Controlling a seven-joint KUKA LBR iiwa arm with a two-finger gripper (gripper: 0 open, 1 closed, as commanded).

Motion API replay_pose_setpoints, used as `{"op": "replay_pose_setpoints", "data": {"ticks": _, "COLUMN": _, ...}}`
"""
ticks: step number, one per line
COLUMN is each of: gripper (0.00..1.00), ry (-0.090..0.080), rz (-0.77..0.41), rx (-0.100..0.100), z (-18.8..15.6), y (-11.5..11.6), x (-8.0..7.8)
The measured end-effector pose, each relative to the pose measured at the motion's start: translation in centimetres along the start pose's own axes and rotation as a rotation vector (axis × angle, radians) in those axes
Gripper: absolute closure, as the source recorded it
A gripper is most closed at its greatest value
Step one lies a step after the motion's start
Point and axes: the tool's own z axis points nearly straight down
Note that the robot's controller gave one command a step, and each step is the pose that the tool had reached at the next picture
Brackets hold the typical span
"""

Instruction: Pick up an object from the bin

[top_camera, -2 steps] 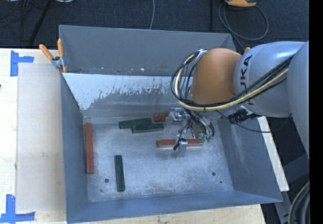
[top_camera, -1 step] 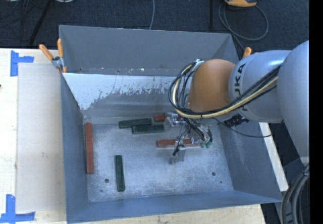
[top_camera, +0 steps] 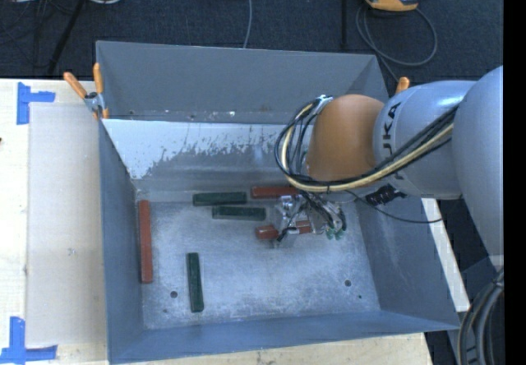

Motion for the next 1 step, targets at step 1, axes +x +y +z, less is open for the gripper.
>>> {"op": "replay_pose_setpoints", "data": {"ticks": 1, "gripper": 1.00, "ry": 0.002, "rz": -0.521, "rx": -0.001, "z": -14.88, "y": -0.58, "x": -0.53}}
